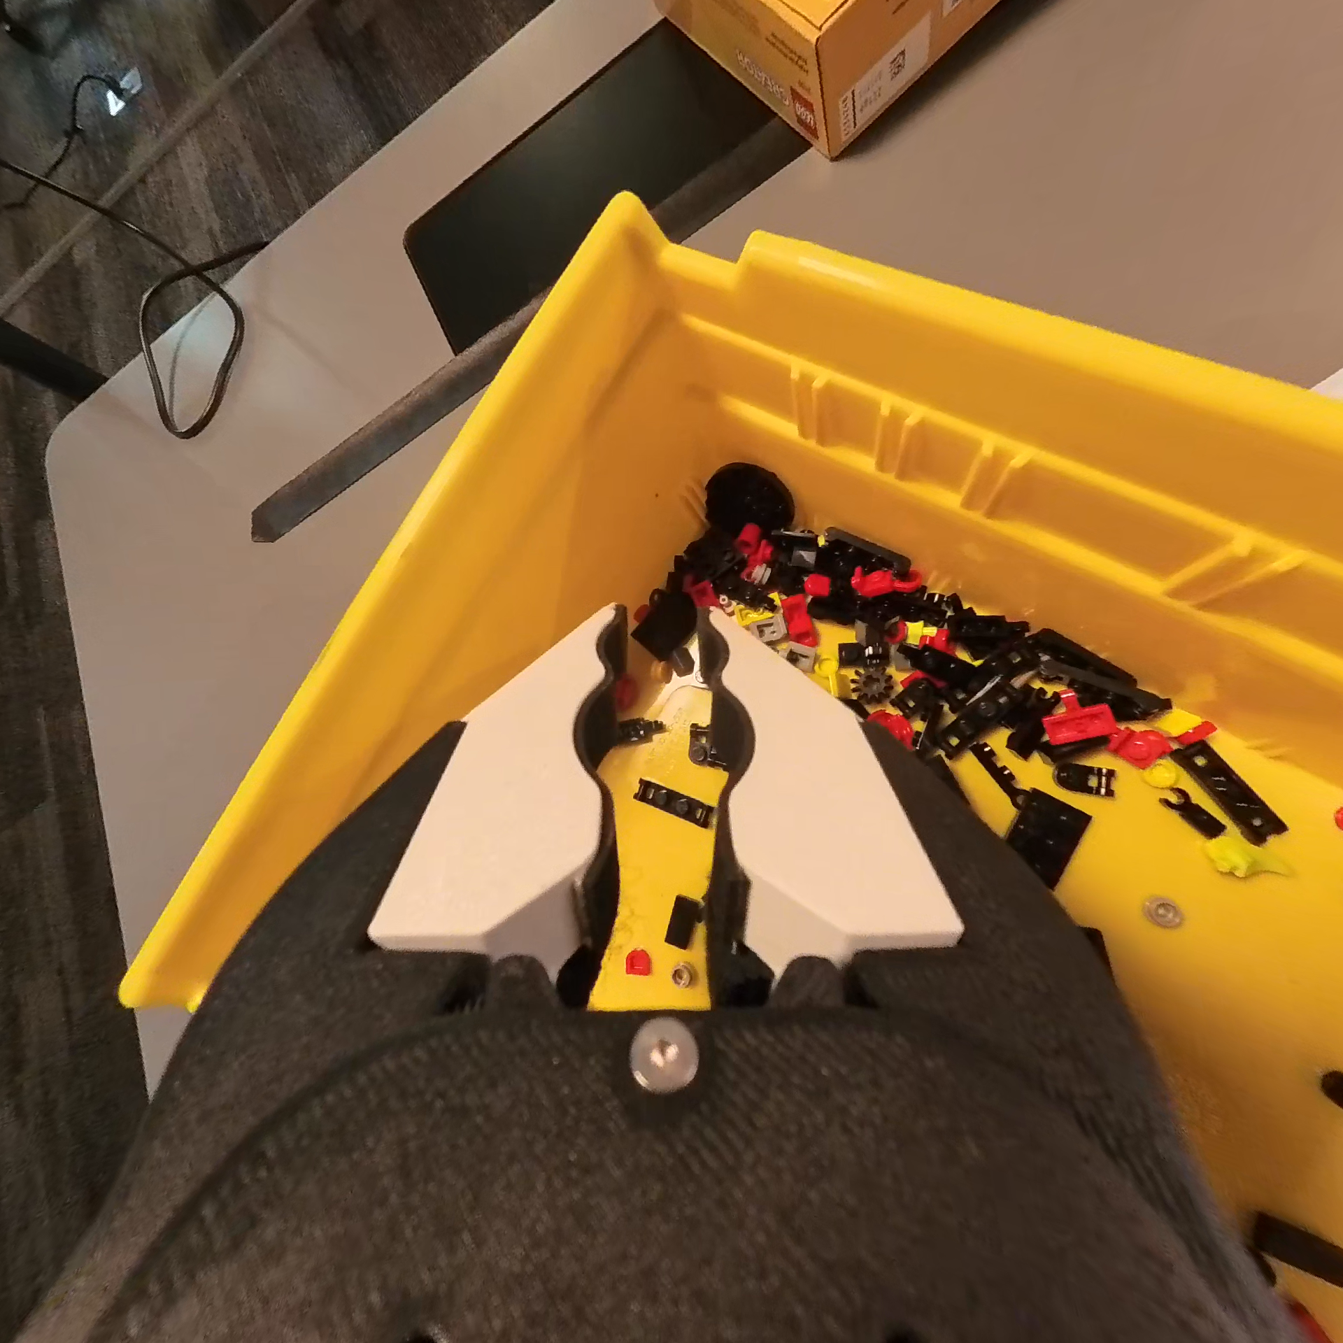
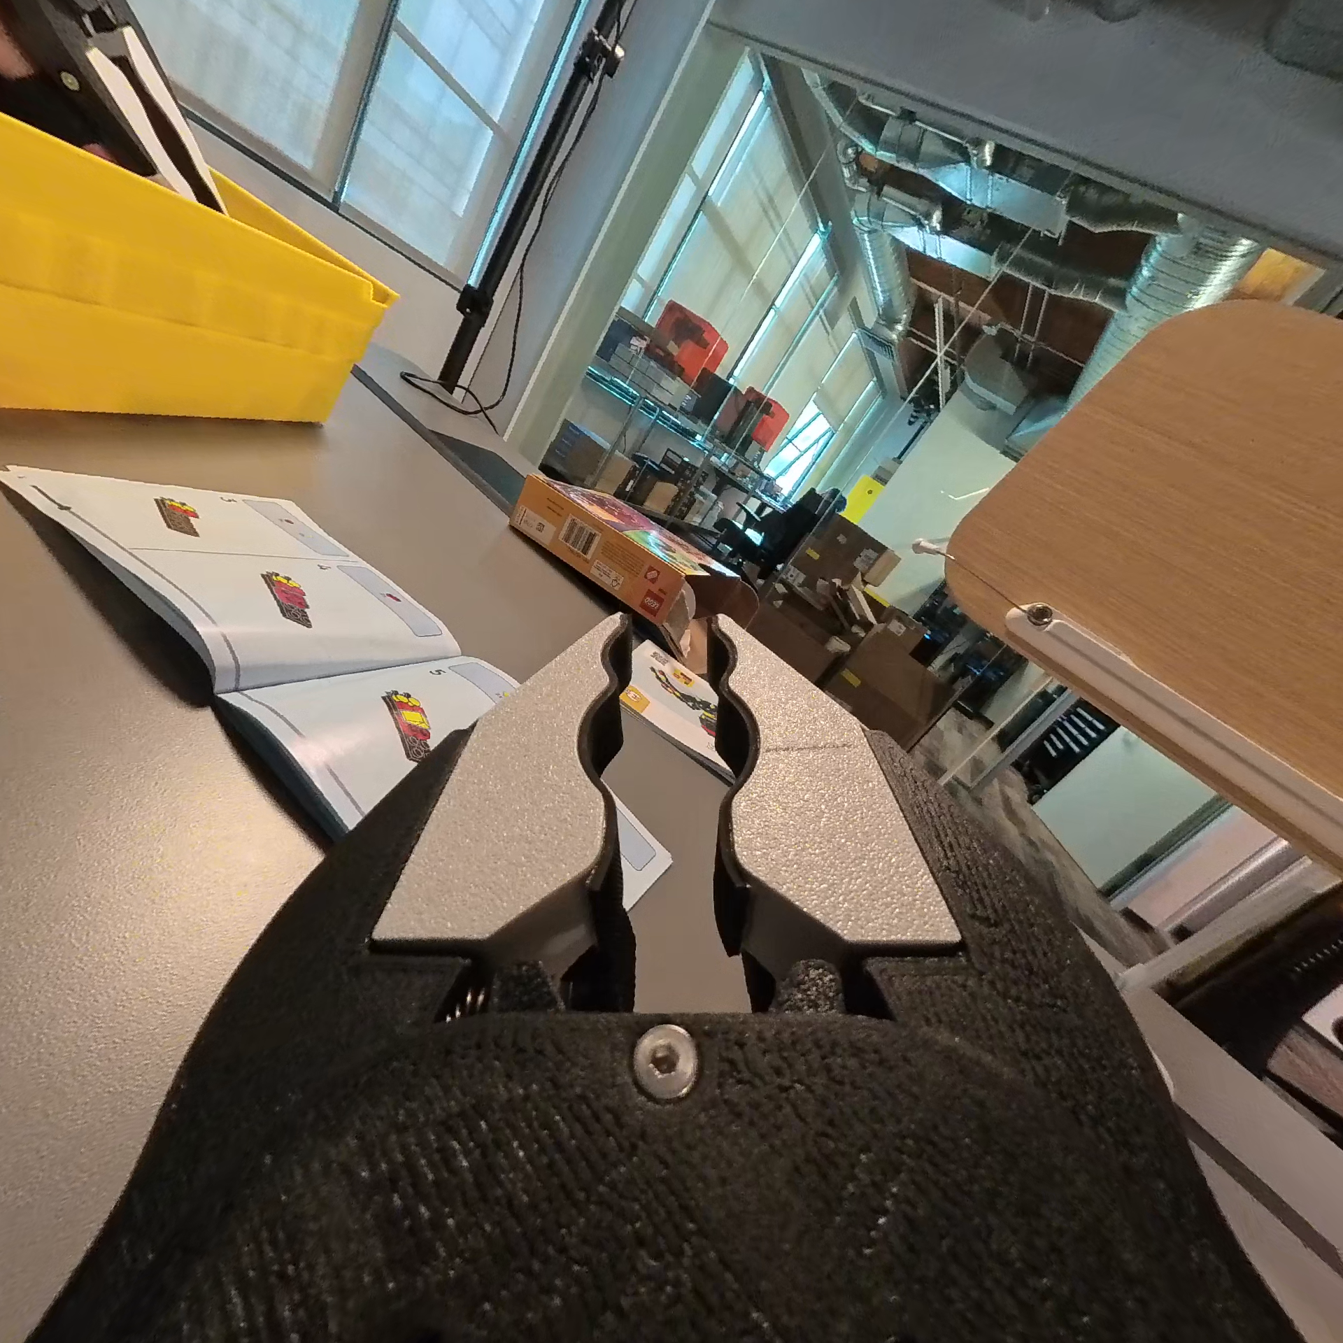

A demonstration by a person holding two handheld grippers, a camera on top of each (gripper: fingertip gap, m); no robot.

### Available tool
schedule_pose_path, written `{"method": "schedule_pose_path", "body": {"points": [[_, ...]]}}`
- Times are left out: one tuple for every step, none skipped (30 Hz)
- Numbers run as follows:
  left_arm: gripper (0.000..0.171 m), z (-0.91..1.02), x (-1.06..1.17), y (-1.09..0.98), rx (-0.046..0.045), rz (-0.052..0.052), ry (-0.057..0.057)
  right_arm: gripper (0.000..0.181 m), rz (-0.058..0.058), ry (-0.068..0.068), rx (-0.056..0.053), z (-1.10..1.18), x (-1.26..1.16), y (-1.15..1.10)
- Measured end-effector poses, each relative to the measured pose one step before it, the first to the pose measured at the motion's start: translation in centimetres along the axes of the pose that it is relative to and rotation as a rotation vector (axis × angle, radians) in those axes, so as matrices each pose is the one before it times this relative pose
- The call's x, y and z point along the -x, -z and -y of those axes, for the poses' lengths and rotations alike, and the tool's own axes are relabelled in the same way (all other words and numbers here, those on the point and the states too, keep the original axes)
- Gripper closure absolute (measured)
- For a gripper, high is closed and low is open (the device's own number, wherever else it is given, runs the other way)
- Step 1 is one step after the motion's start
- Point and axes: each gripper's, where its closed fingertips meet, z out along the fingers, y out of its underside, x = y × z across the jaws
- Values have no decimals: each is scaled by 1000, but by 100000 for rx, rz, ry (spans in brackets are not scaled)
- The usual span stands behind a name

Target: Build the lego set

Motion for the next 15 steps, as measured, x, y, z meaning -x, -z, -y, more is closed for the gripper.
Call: {"method": "schedule_pose_path", "body": {"points": [[153, -19, -5, -8, 63, 22, -106, 163, 59, 101, 28, -4, 23, -9], [153, -6, -6, -7, -2, -57, -67, 163, 45, 84, 34, 2, 12, -1], [153, -11, -8, 9, 28, -53, -4, 163, 29, 57, 1, -7, 10, -7], [153, -13, 0, -10, 79, -44, 16, 163, -10, -12, -7, 1, -1, 0], [153, -5, -11, 3, 36, -67, 24, 163, -33, -50, -3, 7, -11, 7], [153, 5, -14, -3, -36, -93, 20, 163, -51, -45, -18, -3, -11, -6], [153, -3, -15, -12, 29, -90, 6, 163, -38, -59, -26, 10, -11, 5], [153, -8, 6, 4, 60, 20, -39, 163, -43, -68, -18, 1, -6, 7], [153, -13, -11, -14, 68, -12, -82, 163, -43, -50, -9, 10, -8, -2], [153, -16, -17, 1, 85, -62, -57, 163, -19, -28, -2, -1, -5, 8], [153, -18, 8, 2, 28, 53, -62, 163, -3, -5, 2, 0, 0, 0], [153, 3, 2, -1, -19, -1, -25, 163, -22, -17, -4, 1, -2, 0], [153, -1, -8, 11, -17, -110, 59, 163, -54, -71, -13, 9, -13, 6], [153, -7, 13, 1, -37, 0, 72, 163, -101, -128, -13, 3, -22, 2], [153, -2, 28, 12, -77, 101, 92, 163, -204, -132, 62, 1, -42, 5]]}}
